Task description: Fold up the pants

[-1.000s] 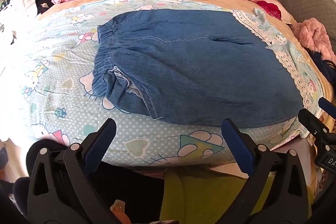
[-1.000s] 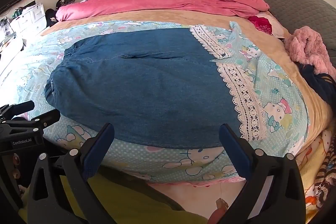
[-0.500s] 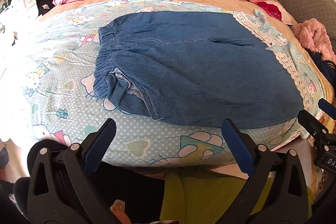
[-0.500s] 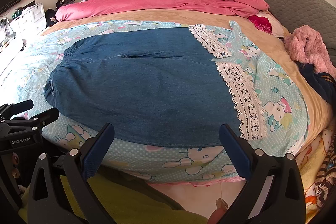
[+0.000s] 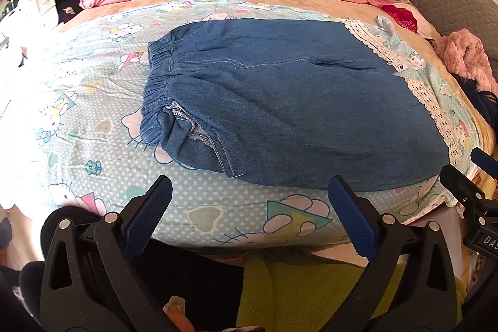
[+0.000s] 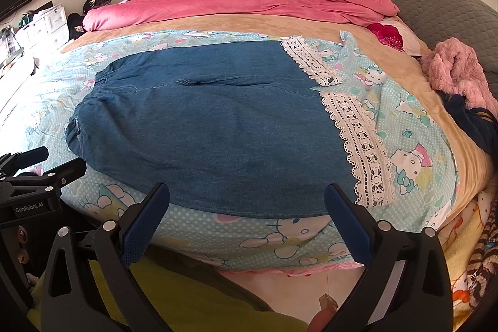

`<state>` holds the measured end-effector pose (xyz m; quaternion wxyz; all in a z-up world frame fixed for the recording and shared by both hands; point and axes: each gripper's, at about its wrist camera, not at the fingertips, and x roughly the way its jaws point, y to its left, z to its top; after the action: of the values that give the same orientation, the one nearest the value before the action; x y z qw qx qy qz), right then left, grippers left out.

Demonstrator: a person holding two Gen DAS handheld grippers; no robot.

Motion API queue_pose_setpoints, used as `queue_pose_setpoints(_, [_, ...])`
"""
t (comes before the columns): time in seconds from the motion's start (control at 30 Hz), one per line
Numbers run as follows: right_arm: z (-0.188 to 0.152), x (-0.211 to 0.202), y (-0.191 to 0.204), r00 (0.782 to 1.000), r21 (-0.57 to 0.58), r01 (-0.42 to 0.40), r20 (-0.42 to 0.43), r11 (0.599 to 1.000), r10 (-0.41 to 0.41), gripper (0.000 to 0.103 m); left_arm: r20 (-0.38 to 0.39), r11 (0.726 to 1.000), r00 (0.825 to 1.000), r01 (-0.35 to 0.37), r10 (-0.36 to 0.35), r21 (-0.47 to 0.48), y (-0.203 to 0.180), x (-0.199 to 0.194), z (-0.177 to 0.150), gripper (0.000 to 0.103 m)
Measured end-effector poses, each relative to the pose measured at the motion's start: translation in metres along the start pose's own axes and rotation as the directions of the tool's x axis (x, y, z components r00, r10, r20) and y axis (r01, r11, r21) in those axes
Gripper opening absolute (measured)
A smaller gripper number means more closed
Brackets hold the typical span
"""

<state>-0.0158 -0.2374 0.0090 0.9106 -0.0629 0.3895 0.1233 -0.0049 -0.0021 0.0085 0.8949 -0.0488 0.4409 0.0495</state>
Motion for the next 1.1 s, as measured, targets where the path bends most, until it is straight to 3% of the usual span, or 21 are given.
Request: queue_pose_setpoints(1.1, [0.002, 0.0027, -0.0011, 1.0, 0.005, -0.002, 0.011, 1.0, 0.002, 0.099, 0.017, 1.0, 1.0, -0.01, 0.009, 0.005, -0.0024, -0.0011, 0.0027, 0.094])
